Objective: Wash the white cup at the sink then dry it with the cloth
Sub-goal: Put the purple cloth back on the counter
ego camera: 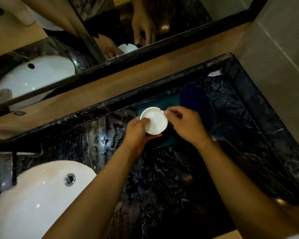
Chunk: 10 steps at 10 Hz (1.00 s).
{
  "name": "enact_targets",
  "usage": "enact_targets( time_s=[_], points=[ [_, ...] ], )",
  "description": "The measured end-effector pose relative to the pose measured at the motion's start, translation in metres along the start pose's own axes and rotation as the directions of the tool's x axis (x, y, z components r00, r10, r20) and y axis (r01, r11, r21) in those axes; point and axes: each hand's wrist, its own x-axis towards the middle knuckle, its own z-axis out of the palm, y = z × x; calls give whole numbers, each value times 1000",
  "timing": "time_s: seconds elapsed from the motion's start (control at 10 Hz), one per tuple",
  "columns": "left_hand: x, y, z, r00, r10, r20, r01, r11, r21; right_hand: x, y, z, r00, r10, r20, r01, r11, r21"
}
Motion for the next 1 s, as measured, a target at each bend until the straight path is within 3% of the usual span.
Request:
enact_targets(
  time_s=[0.2, 0.3, 0.4, 0.5, 0.9, 1.0],
  points=[
    [6, 0, 2, 999, -20, 25, 19, 999, 40, -3, 3, 19, 999, -1, 39, -1, 1000, 29],
    [13, -3, 1, 991, 122, -55, -93, 921, 379, 4, 3, 17, 1000, 0, 13, 1, 997, -81],
    [18, -5, -6, 954, 290, -77, -179, 757, 628, 7, 4, 17, 1000, -7, 1, 7, 993, -114],
    [20, -6, -11, 934, 354, -54, -205, 651, 731, 11, 8, 18, 1000, -13, 16, 16, 985, -169],
    [23, -2, -5, 935, 345, -75, -185, 658, 730, 16, 19, 26, 998, 46, 40, -35, 969, -246],
    [22, -3, -5, 936, 345, -66, -194, 665, 721, 16, 19, 24, 996, 83, 25, -76, 978, -196]
  ],
)
